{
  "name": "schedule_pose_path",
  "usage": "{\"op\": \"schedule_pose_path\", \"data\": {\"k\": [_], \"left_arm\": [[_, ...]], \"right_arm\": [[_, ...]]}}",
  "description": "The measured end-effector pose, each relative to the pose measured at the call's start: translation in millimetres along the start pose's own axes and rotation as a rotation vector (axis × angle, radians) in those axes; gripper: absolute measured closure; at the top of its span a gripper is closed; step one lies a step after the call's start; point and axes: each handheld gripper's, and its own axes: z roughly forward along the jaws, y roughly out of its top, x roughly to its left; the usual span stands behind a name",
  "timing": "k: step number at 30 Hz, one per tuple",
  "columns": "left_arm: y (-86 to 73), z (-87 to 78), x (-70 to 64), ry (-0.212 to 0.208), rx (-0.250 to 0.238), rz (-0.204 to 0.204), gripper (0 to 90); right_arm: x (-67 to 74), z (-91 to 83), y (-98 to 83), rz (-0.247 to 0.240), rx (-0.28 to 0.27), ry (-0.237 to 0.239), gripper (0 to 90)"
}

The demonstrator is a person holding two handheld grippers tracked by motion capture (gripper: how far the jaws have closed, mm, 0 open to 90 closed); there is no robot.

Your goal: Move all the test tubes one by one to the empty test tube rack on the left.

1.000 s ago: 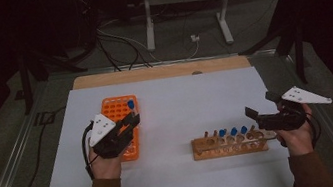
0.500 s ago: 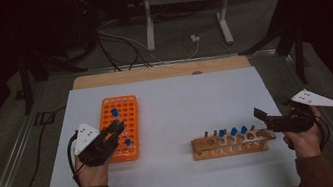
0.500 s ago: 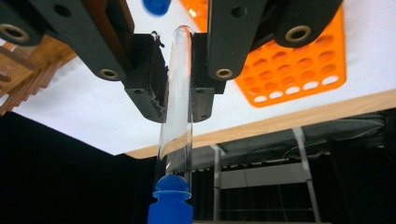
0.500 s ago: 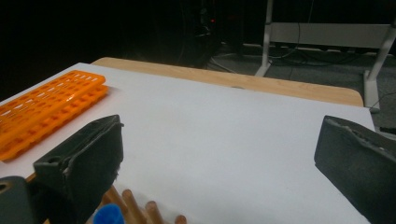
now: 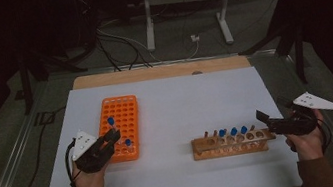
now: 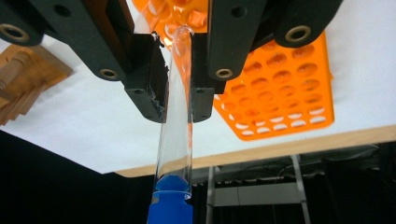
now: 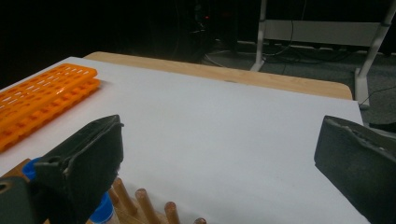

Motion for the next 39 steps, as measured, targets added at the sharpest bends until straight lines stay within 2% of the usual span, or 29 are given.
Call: {"op": "schedule_pose_path", "data": {"k": [17, 28, 33, 35, 39], "left_arm": [[-25.0, 8.8, -3.4, 0.005, 0.096, 0.011, 78.0], [-35.3, 12.2, -9.9, 0.025, 0.207, 0.087, 78.0], [-36.9, 14.1, -13.5, 0.035, 0.239, 0.124, 77.9], [-38.2, 15.2, -14.0, 0.039, 0.258, 0.128, 77.9], [-38.8, 15.1, -12.2, 0.034, 0.264, 0.115, 77.8]], "right_arm": [[4.1, 1.2, -0.7, -0.009, -0.006, 0.009, 1.4], [5.4, 2.1, -4.9, -0.004, -0.006, 0.022, 1.4], [6.4, 3.0, -7.1, 0.000, -0.009, 0.030, 1.4], [6.7, 3.3, -7.3, -0.002, -0.007, 0.031, 1.4], [7.4, 2.7, -6.7, -0.002, -0.012, 0.033, 1.4]]}}
